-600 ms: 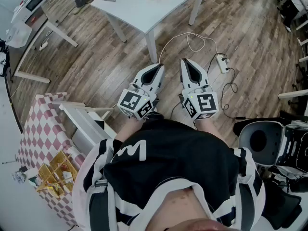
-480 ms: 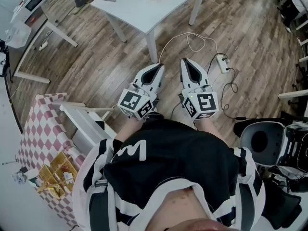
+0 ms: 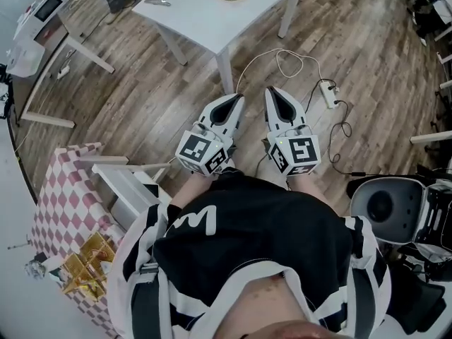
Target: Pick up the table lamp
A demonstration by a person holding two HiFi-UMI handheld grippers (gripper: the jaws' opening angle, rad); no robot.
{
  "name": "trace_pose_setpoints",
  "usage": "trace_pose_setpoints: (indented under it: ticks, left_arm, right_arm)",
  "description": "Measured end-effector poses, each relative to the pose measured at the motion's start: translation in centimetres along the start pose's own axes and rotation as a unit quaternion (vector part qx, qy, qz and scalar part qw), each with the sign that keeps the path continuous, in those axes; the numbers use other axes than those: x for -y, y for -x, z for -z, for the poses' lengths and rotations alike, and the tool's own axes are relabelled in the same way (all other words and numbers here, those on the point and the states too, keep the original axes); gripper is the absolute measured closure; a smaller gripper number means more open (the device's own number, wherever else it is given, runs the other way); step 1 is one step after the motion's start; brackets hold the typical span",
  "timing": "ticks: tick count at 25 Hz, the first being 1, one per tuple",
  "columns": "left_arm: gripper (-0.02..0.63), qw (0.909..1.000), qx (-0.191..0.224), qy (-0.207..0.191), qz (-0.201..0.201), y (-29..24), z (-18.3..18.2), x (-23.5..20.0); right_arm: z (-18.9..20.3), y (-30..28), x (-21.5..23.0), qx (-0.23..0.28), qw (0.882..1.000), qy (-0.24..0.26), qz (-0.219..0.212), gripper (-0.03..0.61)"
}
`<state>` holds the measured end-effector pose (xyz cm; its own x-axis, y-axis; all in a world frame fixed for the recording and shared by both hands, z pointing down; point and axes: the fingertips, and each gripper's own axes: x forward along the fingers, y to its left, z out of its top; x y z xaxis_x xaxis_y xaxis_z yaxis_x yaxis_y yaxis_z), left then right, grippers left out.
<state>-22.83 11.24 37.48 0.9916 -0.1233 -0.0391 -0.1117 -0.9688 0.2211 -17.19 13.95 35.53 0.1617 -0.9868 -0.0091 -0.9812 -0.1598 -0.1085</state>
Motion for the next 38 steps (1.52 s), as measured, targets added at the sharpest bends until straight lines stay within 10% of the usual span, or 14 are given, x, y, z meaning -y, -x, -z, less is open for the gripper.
trace_pose_setpoints:
  ticks: [22,38]
  left_arm:
    - [0.609,0.9992,-0.003,0.034,0.021,0.7,0.1,-8.0]
    - [0.609,0.999,-0.006,0.009,-0.044,-9.7,-0.9,-17.9]
  right_arm:
    - [2.2,-7.7,-4.2,-0.021,1.0,-0.007,-0.008,0.56]
    - [1.1,-21.0,3.9,-0.002,0.998,-0.02,-0.06,0.56]
